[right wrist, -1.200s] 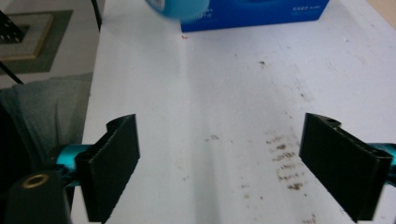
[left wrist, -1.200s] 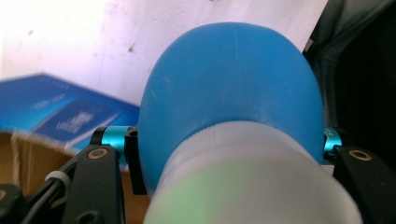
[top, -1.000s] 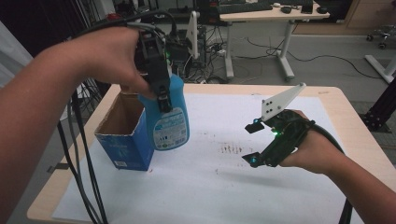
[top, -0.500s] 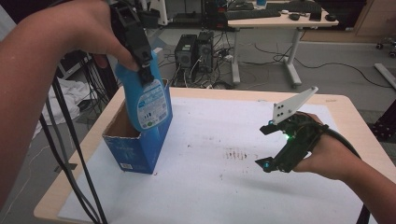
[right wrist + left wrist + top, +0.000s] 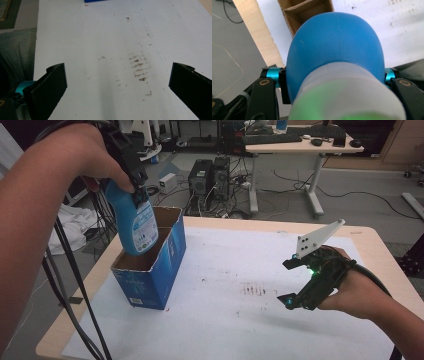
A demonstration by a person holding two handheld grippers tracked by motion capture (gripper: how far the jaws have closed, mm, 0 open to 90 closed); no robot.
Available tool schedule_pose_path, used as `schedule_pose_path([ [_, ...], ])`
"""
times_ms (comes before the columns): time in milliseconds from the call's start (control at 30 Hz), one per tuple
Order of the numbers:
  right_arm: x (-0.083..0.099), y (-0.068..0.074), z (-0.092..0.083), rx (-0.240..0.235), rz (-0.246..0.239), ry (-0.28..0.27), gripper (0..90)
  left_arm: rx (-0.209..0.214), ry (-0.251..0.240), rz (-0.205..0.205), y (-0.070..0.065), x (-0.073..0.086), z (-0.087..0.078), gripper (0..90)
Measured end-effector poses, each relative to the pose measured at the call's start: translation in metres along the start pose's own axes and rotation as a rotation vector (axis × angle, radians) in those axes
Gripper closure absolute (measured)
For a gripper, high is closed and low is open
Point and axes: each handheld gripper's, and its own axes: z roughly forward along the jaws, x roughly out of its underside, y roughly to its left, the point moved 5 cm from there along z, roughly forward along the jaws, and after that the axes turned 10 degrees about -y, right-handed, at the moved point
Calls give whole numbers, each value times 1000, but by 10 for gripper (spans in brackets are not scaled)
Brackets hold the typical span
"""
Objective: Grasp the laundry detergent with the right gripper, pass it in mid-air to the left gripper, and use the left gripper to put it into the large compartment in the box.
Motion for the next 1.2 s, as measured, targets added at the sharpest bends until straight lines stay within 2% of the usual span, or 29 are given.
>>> schedule_pose_path([
  [167, 2, -1, -1, 7, 4, 4, 7, -17, 20, -28, 10, -1, 16, 393],
  [333, 3, -2, -3, 14, 8, 4, 7, 5, 21, -47, 15, 0, 30, 393],
  [600, 4, -2, -5, 28, 16, 7, 7, 24, 43, -30, 17, 2, 56, 393],
  [633, 5, -2, -6, 30, 14, 3, 7, 32, 52, -3, 19, 3, 64, 393],
  [733, 6, -1, -7, 35, 18, 4, 8, 44, 48, 15, 20, 4, 74, 393],
  [767, 7, -1, -7, 38, 22, 5, 7, 61, 49, 45, 21, 6, 84, 393],
  [800, 7, -1, -7, 38, 22, 5, 7, 61, 49, 45, 21, 6, 84, 393],
  [833, 8, -1, -8, 41, 25, 7, 8, 70, 51, 71, 22, 9, 93, 393],
  [867, 8, -1, -8, 41, 25, 7, 8, 70, 51, 71, 22, 9, 93, 393],
  [900, 10, -1, -8, 44, 28, 9, 8, 75, 59, 105, 22, 11, 102, 393],
  [1000, 12, 0, -9, 48, 34, 10, 8, 78, 64, 126, 22, 12, 110, 393],
  [1033, 13, -1, -10, 50, 37, 11, 8, 76, 76, 172, 21, 14, 116, 393],
  [1067, 13, -1, -10, 50, 37, 11, 8, 76, 76, 172, 21, 14, 116, 393],
  [1100, 13, -1, -11, 53, 36, 12, 8, 75, 82, 208, 20, 15, 122, 393],
  [1133, 13, -1, -11, 54, 38, 13, 8, 75, 82, 208, 20, 15, 122, 393],
  [1167, 14, -1, -11, 55, 41, 13, 8, 79, 85, 268, 18, 16, 129, 393],
  [1200, 14, -1, -11, 55, 41, 13, 8, 79, 85, 268, 18, 16, 129, 393],
])
